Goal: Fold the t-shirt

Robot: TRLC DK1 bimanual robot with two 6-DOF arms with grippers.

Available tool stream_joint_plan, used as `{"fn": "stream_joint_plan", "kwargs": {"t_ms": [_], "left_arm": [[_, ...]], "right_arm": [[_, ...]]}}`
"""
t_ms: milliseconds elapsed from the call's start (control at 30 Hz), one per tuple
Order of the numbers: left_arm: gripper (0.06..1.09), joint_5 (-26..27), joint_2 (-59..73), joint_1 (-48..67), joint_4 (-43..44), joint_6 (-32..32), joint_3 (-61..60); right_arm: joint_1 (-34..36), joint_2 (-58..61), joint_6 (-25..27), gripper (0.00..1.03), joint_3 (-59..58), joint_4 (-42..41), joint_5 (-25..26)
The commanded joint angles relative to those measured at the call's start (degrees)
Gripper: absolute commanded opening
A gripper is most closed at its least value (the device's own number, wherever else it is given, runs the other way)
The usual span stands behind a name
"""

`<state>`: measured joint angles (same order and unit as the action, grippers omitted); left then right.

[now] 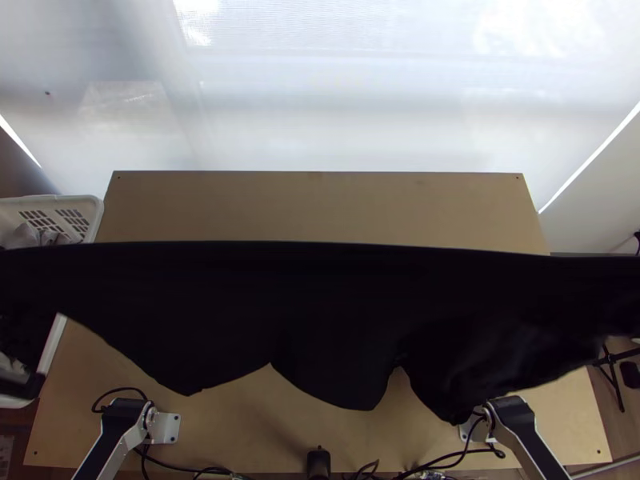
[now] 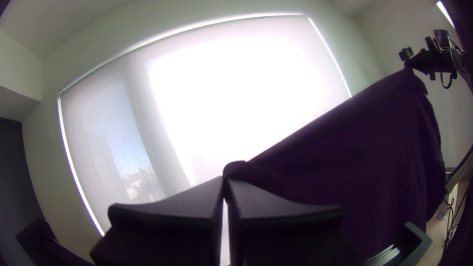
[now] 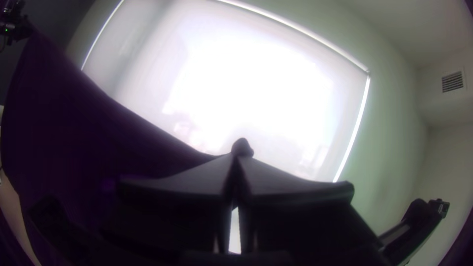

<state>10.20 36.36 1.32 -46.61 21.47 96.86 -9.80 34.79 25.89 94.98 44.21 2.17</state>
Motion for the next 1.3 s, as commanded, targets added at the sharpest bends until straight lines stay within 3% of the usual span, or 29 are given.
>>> {"fn": "stream_joint_plan", "kwargs": {"t_ms": [0, 233, 500, 867, 1267], "left_arm": [[0.09, 0.44, 0.47, -0.44, 7.32, -2.31, -14.86], [0.09, 0.35, 3.98, -0.09, 16.46, -5.48, -32.7], [0.09, -0.53, 19.1, 0.7, 28.5, -8.64, -39.82], [0.09, -4.66, 49.6, 1.4, 41.16, -8.91, -30.33], [0.09, -9.23, 72.98, 1.58, 46.17, -8.91, -15.65]], "right_arm": [[1.1, 2.13, -3.48, 0.03, -9.73, -5.62, -0.5], [0.4, 8.9, -7.78, 0.03, -22.29, -15.11, -0.5], [-1.45, 25.77, -10.07, 0.03, -26.78, -27.42, -0.5], [-1.27, 53.81, -11.65, 0.03, -21.33, -41.31, -0.5], [-0.22, 74.37, -12.71, 0.03, -10.34, -46.23, -0.42]]}}
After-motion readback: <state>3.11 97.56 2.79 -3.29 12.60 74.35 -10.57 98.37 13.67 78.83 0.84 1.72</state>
